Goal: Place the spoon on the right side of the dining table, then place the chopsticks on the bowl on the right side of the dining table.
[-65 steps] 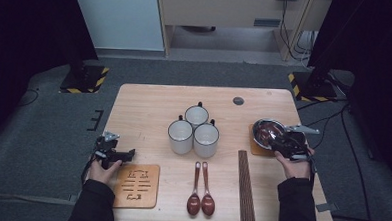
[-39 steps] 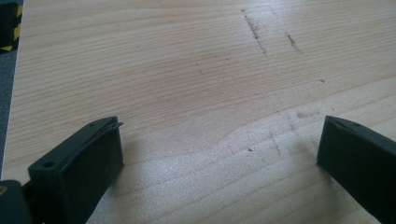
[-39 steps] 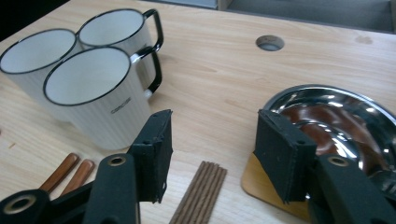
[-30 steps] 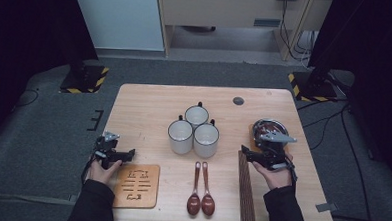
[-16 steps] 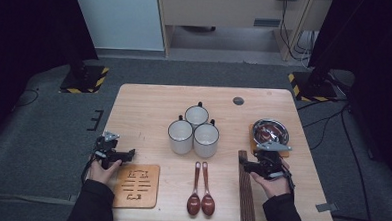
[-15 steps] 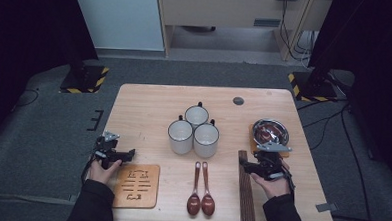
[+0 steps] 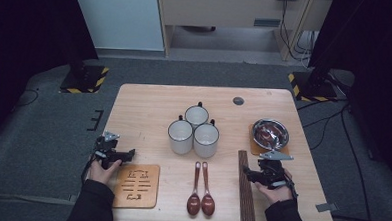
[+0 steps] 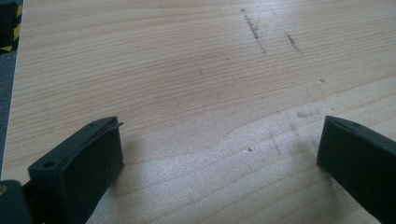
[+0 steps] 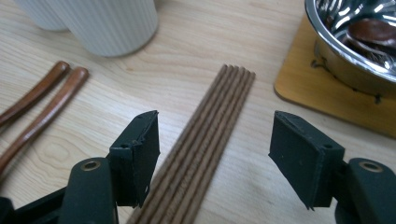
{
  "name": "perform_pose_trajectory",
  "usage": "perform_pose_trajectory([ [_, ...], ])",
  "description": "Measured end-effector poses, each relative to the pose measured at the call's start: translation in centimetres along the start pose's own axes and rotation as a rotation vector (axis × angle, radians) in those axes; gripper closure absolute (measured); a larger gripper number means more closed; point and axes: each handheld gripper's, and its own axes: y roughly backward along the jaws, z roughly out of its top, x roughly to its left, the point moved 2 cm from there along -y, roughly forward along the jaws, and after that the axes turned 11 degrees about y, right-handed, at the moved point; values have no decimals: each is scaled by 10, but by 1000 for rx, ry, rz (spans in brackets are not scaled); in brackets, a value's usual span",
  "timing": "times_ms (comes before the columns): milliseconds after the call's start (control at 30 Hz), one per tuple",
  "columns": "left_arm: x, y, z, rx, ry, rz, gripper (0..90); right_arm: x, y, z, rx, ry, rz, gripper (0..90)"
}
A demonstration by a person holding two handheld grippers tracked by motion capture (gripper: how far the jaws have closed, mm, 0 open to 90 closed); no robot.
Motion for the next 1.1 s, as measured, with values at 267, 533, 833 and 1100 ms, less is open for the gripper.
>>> perform_pose_trajectory([
  [267,0,0,0,0,0,0,0,-3,7,-17,8,29,-59,346],
  [533,0,0,0,0,0,0,0,-1,-2,-29,61,25,-56,395],
  [833,0,0,0,0,-1,0,0,0,-6,-30,74,24,-50,430],
  [1100,0,0,0,0,-1,0,0,1,-8,-30,77,20,-41,495],
])
